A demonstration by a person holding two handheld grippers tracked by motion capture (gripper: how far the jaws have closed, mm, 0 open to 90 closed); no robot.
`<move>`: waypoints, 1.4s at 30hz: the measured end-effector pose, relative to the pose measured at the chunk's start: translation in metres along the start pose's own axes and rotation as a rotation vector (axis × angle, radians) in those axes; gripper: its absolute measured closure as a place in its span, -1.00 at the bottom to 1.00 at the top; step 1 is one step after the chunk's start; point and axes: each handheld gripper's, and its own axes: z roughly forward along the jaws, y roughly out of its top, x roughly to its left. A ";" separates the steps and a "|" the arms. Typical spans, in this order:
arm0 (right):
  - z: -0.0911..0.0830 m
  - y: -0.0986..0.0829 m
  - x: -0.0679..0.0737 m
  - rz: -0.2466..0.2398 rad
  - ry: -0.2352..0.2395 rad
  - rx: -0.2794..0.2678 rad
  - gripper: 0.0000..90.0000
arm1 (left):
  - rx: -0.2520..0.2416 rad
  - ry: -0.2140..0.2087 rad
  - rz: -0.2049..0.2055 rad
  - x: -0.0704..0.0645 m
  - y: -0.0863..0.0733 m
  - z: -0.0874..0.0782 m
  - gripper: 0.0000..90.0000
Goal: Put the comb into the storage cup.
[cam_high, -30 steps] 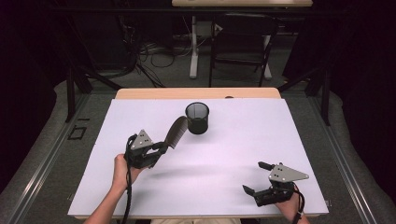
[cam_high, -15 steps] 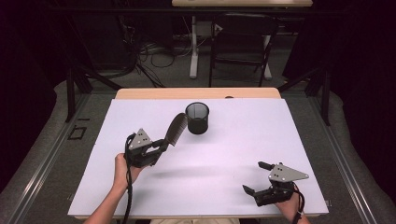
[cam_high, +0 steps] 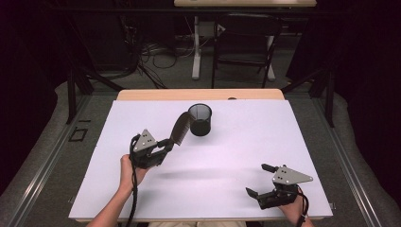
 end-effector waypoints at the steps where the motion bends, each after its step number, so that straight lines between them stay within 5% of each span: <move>1: 0.000 0.000 0.000 0.000 0.000 0.000 -0.99 | -0.005 0.002 -0.003 0.000 0.000 0.000 0.60; 42: -0.001 0.001 0.000 -0.001 0.000 -0.006 -0.99 | -0.098 0.009 -0.057 0.008 0.024 0.000 0.60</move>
